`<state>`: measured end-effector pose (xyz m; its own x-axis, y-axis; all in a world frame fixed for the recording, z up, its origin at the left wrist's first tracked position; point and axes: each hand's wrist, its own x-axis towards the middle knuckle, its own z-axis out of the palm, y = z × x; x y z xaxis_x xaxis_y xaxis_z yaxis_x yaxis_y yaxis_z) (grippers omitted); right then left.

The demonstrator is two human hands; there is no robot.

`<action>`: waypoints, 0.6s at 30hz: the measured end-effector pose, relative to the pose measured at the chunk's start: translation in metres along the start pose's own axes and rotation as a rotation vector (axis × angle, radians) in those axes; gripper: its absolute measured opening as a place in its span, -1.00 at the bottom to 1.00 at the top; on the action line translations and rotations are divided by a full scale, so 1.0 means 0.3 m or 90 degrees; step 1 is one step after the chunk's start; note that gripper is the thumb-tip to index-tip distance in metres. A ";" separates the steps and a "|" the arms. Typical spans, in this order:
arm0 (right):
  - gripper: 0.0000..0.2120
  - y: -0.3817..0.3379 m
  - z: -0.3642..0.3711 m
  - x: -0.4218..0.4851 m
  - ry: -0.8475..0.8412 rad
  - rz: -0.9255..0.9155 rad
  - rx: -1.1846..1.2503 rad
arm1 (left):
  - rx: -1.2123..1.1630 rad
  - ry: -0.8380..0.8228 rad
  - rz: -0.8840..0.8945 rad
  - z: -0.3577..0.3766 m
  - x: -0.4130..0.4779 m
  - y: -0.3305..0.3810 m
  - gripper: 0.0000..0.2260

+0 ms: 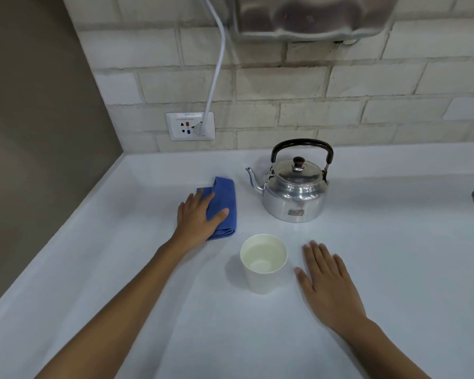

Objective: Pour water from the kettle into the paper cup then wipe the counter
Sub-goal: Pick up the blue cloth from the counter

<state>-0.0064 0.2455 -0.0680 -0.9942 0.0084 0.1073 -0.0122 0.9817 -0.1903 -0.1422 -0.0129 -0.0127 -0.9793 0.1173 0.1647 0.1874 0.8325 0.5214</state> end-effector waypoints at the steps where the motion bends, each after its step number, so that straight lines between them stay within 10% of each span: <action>1: -0.45 -0.002 0.000 -0.002 -0.002 -0.001 0.001 | 0.077 -0.025 -0.014 0.025 0.051 -0.004 -0.42; 10: -0.44 -0.013 0.002 0.002 0.013 -0.002 0.037 | 0.182 -0.100 -0.108 0.198 0.264 -0.025 -0.36; 18: -0.44 -0.012 -0.005 0.005 -0.001 -0.006 0.008 | 0.180 -0.181 0.068 0.209 0.140 0.027 -0.52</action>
<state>-0.0075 0.2422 -0.0656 -0.9942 -0.0013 0.1073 -0.0230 0.9793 -0.2013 -0.1866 0.0328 -0.0540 -0.9451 0.3224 -0.0531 0.2992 0.9191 0.2563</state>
